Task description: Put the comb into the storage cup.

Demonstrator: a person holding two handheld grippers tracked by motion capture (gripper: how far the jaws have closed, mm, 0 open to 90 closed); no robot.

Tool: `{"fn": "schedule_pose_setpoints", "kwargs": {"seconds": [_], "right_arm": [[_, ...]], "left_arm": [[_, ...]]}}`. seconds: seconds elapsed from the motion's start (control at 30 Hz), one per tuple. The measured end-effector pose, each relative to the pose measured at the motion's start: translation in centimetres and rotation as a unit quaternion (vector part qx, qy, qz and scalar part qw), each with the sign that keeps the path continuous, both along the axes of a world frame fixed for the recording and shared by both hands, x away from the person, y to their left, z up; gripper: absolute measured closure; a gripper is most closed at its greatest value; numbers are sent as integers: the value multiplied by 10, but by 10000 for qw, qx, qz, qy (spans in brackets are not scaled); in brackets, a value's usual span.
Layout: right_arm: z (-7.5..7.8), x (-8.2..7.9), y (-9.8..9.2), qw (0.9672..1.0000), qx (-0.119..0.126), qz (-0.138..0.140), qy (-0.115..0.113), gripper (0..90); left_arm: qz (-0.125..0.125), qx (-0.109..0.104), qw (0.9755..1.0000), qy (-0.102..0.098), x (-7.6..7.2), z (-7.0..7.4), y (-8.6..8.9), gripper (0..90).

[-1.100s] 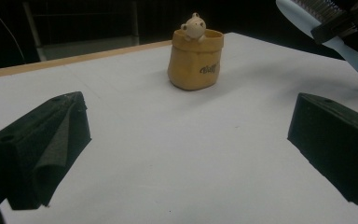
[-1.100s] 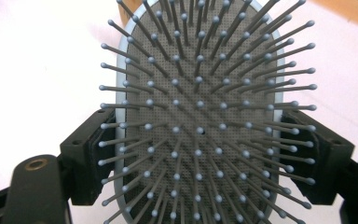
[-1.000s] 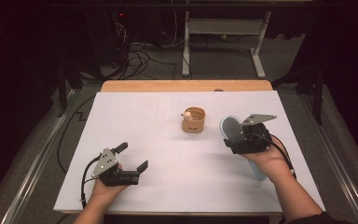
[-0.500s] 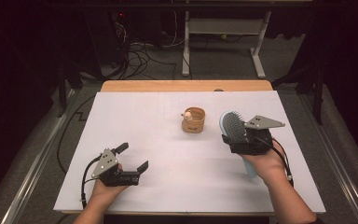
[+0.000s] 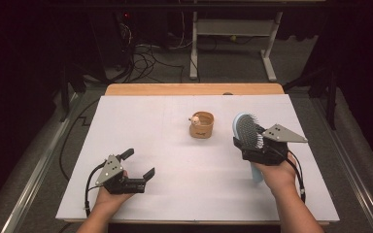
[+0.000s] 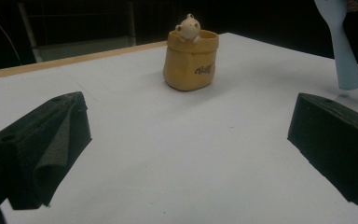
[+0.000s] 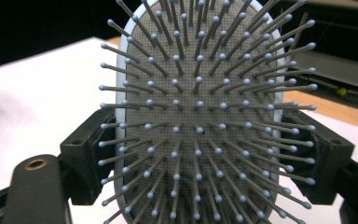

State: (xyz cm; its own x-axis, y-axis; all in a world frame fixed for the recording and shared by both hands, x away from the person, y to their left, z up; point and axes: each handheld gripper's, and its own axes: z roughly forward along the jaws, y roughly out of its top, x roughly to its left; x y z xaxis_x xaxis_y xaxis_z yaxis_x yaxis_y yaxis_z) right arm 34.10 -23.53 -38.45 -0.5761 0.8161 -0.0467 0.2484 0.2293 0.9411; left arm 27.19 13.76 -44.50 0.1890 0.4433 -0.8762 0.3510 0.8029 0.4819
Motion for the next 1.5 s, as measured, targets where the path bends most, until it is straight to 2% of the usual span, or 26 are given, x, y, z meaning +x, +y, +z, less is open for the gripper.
{"fn": "schedule_pose_setpoints", "kwargs": {"seconds": [0.33, 0.9, 1.1, 1.5], "right_arm": [[-3, -5, -5, 9989, 384, -47, -279, 207], [-14, -15, -13, 9961, 695, -93, -531, 207], [-12, -15, -13, 9954, 731, -80, -617, 207], [-6, -9, -6, 9958, 706, -84, -574, 206]], "left_arm": [[20, -59, 10000, 38, -2, 2, 0, 3], [-10, -26, 10000, 28, -2, 1, 0, 3], [0, -32, 10000, 30, -2, 1, 1, 3], [10, -47, 10000, 38, -1, 1, 2, 3]]}}
